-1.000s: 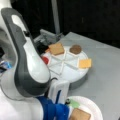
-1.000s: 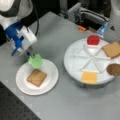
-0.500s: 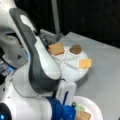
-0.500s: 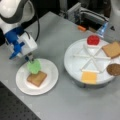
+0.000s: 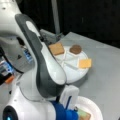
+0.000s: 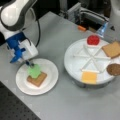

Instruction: Ingredient selection for cheeseburger or sandwich

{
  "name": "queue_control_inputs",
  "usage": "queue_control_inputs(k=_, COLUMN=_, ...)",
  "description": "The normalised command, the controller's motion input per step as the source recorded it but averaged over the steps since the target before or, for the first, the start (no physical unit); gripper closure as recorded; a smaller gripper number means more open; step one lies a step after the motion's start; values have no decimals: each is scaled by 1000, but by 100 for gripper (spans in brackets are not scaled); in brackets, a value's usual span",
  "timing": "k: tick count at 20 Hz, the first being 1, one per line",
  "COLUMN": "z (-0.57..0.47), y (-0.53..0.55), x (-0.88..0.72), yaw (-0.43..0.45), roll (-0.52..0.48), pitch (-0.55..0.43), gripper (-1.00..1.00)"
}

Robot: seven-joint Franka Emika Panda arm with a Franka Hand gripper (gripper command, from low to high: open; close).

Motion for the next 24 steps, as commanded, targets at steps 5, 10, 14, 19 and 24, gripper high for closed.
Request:
queue_control_inputs(k=5, z=-137, y=-210, x=366, yaw=338, roll=-45, pitch=45, gripper=100)
queue_control_inputs(k=10, z=-26, y=-213, x=304, yaw=332, roll=-29, pitch=50, gripper=100)
queue_control_inputs(k=14, z=18, y=-205, x=249, yaw=326, roll=-16, pitch=50, gripper=100)
queue_control_inputs(k=19, z=12, y=-175, x=220, yaw=319, roll=-6, pitch=54, gripper=100)
queue_control_inputs(k=24, z=8, y=-150, x=202, yaw=331, roll=-5, pitch=46, gripper=100)
